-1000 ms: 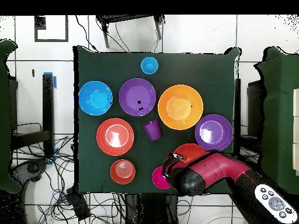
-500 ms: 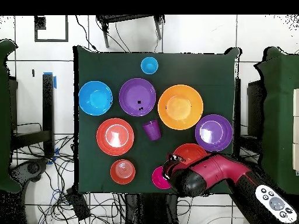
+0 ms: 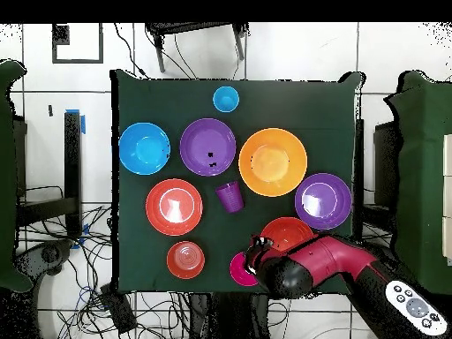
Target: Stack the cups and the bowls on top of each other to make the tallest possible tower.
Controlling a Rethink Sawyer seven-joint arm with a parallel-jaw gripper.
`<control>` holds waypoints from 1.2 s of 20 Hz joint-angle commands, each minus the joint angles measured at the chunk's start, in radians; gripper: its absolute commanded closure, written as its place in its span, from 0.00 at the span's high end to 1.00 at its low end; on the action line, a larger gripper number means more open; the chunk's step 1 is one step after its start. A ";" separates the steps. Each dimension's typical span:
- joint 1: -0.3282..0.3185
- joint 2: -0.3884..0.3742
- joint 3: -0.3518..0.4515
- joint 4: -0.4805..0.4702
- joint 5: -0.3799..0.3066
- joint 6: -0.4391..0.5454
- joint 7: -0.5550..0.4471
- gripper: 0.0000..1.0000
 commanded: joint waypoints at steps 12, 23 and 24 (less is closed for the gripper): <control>-0.021 0.093 0.015 0.002 -0.125 -0.039 -0.157 1.00; -0.042 0.138 0.046 -0.051 -0.103 0.000 -0.238 1.00; -0.042 0.145 0.049 -0.061 -0.099 0.006 -0.247 1.00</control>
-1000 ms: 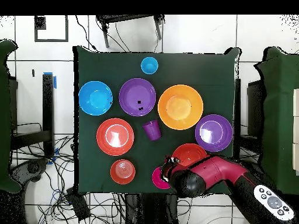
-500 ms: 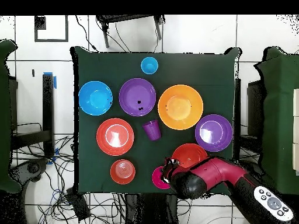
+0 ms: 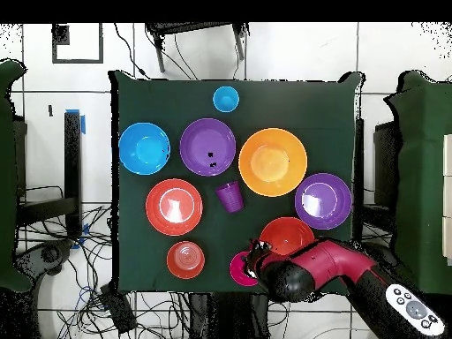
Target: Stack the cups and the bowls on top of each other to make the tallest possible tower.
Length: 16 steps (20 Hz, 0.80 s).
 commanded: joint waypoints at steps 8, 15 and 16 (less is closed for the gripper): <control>0.035 0.047 0.029 -0.041 -0.084 -0.012 -0.191 1.00; 0.030 0.031 0.023 -0.021 -0.115 -0.040 -0.169 1.00; 0.024 0.032 0.023 -0.019 -0.119 -0.042 -0.178 1.00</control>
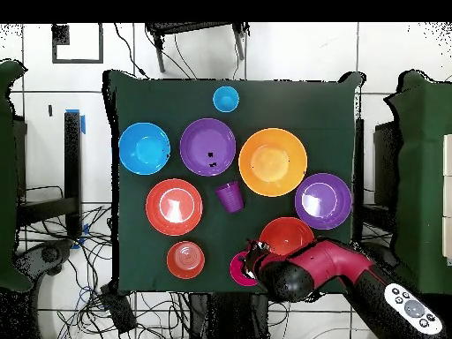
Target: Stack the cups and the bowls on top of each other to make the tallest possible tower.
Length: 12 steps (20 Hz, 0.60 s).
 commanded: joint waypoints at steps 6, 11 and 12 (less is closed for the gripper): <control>-0.003 0.044 0.023 -0.043 -0.115 -0.021 -0.256 1.00; -0.016 0.052 0.019 -0.050 -0.137 -0.020 -0.276 1.00; -0.024 0.055 0.018 -0.052 -0.139 -0.018 -0.286 1.00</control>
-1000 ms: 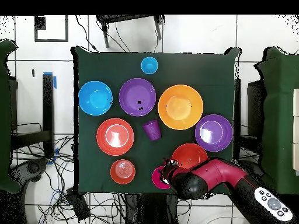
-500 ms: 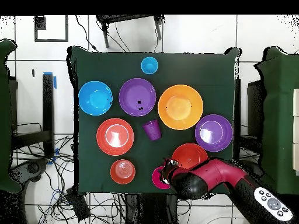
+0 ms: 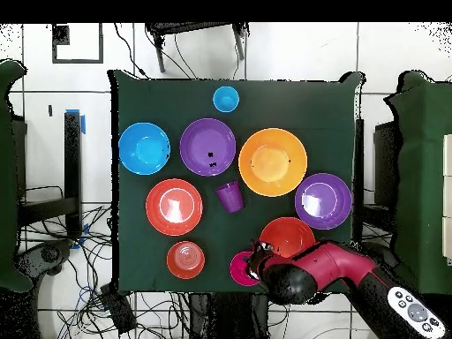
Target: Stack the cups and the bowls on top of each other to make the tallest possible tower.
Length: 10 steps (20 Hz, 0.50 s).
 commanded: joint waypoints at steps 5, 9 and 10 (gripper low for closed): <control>-0.031 0.066 0.006 -0.050 -0.113 -0.015 -0.308 1.00; -0.039 0.074 -0.001 -0.041 -0.134 -0.018 -0.297 1.00; -0.042 0.076 -0.003 -0.039 -0.138 -0.019 -0.295 1.00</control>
